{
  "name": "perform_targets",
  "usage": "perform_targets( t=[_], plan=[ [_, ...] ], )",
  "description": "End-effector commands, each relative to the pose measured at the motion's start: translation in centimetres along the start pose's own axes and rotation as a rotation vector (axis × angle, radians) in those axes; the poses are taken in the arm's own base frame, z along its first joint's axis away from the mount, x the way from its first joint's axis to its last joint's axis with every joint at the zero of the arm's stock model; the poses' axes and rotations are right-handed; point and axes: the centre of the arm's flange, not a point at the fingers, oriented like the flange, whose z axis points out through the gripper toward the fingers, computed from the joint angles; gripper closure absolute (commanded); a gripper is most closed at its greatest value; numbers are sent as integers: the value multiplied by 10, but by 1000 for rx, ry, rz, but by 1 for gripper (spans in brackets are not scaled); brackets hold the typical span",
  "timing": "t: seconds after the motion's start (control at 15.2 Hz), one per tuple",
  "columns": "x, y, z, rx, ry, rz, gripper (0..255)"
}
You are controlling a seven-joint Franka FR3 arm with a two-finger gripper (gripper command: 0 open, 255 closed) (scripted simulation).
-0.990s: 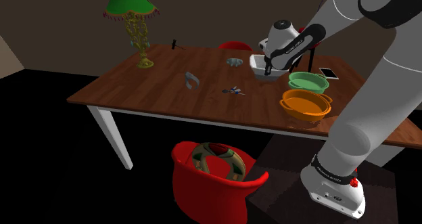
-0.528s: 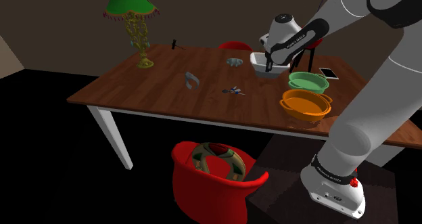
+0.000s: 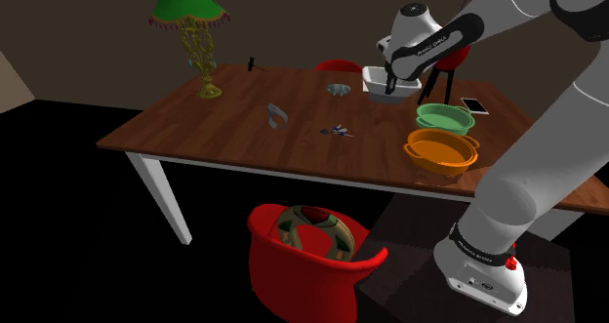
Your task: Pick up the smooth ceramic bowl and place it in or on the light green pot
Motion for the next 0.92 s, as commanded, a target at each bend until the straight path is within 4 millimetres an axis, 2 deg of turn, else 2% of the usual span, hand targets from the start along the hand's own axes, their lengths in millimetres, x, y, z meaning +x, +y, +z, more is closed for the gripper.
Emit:
perform_targets(
  t=[0.0, 0.53, 0.86],
  plan=[
    [0, 5, -11, -1, 1, 0, 255],
    [1, 24, -46, -1, 1, 0, 255],
    [-62, 13, -62, -1, 1, 0, 255]
  ],
)
